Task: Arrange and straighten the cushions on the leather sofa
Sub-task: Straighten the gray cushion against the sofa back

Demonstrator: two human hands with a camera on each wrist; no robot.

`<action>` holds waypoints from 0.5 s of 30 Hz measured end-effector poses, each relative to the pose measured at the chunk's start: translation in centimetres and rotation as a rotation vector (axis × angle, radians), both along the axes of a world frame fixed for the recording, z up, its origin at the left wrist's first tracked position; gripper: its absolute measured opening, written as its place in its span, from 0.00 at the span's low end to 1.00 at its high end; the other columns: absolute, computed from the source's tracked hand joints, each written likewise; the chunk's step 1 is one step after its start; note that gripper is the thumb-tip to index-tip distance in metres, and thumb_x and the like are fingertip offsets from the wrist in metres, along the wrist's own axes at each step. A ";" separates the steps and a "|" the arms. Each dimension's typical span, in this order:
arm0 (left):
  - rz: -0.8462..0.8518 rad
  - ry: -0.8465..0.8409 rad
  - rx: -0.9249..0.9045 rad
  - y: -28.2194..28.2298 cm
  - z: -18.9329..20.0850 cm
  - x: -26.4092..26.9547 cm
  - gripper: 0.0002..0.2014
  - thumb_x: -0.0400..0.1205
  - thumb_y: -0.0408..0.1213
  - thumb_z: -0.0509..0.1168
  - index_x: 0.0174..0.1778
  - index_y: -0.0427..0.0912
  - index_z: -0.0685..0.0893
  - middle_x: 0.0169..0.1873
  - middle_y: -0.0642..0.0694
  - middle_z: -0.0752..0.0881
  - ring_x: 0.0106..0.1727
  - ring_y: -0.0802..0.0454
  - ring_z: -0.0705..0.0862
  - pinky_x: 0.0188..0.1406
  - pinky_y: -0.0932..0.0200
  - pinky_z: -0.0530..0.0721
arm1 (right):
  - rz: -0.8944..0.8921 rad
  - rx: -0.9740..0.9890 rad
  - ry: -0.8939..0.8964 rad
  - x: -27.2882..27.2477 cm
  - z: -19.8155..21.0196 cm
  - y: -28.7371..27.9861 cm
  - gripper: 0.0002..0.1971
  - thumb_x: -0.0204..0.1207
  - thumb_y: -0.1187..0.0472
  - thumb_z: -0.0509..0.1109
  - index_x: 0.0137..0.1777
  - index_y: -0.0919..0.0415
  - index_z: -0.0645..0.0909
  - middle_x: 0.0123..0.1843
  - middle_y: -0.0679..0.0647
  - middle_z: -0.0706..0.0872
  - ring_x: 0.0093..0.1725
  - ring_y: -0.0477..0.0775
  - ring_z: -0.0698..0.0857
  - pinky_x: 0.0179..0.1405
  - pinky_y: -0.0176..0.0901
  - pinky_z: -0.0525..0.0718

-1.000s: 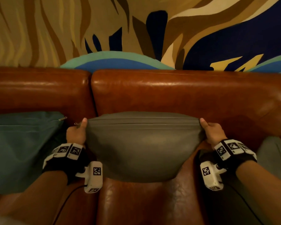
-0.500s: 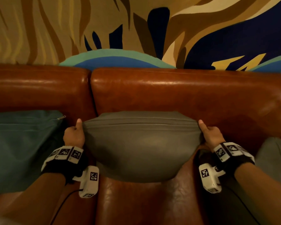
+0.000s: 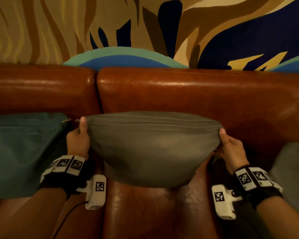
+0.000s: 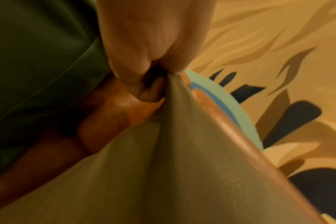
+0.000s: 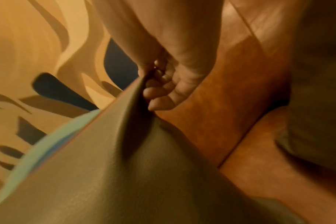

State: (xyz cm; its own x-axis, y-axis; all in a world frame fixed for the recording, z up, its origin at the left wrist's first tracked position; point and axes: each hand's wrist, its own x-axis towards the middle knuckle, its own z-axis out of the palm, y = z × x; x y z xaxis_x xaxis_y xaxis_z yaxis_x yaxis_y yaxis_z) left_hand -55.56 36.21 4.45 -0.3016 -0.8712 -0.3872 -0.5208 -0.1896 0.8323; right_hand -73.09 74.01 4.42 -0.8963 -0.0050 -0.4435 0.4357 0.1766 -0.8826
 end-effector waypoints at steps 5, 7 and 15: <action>0.012 -0.068 0.050 0.3 -1.9 0.3 0.35 0.80 0.67 0.54 0.59 0.35 0.83 0.58 0.34 0.84 0.60 0.35 0.82 0.65 0.37 0.79 | -0.060 -0.007 -0.151 -0.6 -0.5 0.2 0.31 0.82 0.43 0.65 0.69 0.72 0.78 0.56 0.64 0.86 0.57 0.68 0.86 0.47 0.57 0.86; 0.009 -0.023 0.100 0.5 -1.3 -0.1 0.36 0.80 0.68 0.53 0.64 0.38 0.82 0.62 0.38 0.83 0.62 0.39 0.82 0.69 0.39 0.77 | -0.093 -0.023 -0.143 -1.4 0.1 -0.1 0.30 0.83 0.44 0.65 0.70 0.73 0.78 0.62 0.69 0.86 0.60 0.69 0.86 0.53 0.63 0.86; -0.082 -0.014 -0.002 1.3 -1.4 -0.2 0.27 0.80 0.63 0.59 0.33 0.40 0.82 0.39 0.37 0.85 0.46 0.40 0.85 0.58 0.37 0.84 | -0.116 0.122 -0.036 -2.9 -0.7 1.5 0.33 0.58 0.25 0.74 0.38 0.59 0.88 0.49 0.59 0.91 0.53 0.63 0.89 0.61 0.68 0.85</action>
